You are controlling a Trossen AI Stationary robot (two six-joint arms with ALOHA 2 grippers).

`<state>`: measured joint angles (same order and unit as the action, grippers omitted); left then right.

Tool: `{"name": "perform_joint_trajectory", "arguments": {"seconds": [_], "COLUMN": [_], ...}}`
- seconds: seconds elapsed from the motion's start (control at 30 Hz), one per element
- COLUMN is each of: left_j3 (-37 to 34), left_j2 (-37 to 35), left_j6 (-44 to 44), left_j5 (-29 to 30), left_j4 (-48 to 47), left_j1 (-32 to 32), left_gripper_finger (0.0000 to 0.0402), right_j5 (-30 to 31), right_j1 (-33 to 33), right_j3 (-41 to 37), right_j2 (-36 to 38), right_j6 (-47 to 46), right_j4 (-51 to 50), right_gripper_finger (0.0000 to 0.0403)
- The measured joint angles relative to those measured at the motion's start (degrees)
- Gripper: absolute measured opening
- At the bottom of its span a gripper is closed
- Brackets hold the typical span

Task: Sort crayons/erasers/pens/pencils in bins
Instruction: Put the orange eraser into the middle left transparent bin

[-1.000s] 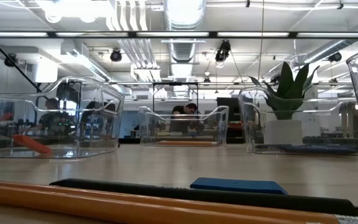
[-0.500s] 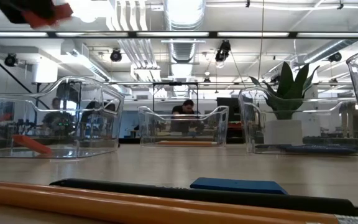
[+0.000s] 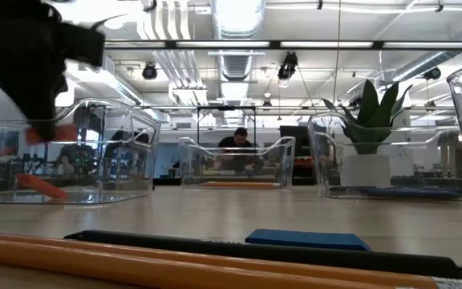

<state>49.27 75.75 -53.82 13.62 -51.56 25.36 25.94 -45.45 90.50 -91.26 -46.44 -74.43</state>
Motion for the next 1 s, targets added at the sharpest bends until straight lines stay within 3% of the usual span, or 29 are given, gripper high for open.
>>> {"name": "perform_joint_trajectory", "arguments": {"seconds": [0.2,0.5,0.87,1.0], "left_j3": [-5.5,-8.7,-8.7,-7.4], "left_j2": [0.0,0.0,-0.2,-1.0], "left_j6": [-1.4,-1.5,-1.3,-1.3], "left_j5": [-3.6,-3.7,-1.7,-2.4], "left_j4": [3.5,6.1,6.1,5.8], "left_j1": [-0.2,-0.3,-0.4,-1.8], "left_gripper_finger": [0.0012,0.0016,0.0097,0.0108], "right_j5": [0.2,1.3,1.3,1.2], "right_j1": [0.0,0.0,0.0,0.0], "right_j3": [0.0,-0.1,-0.1,-0.1], "right_j2": [0.0,0.0,0.0,0.0], "right_j6": [0.0,0.0,0.1,0.2], "right_j4": [0.0,0.0,0.0,0.0], "right_gripper_finger": [0.0171,0.0171,0.0171,0.0171]}}
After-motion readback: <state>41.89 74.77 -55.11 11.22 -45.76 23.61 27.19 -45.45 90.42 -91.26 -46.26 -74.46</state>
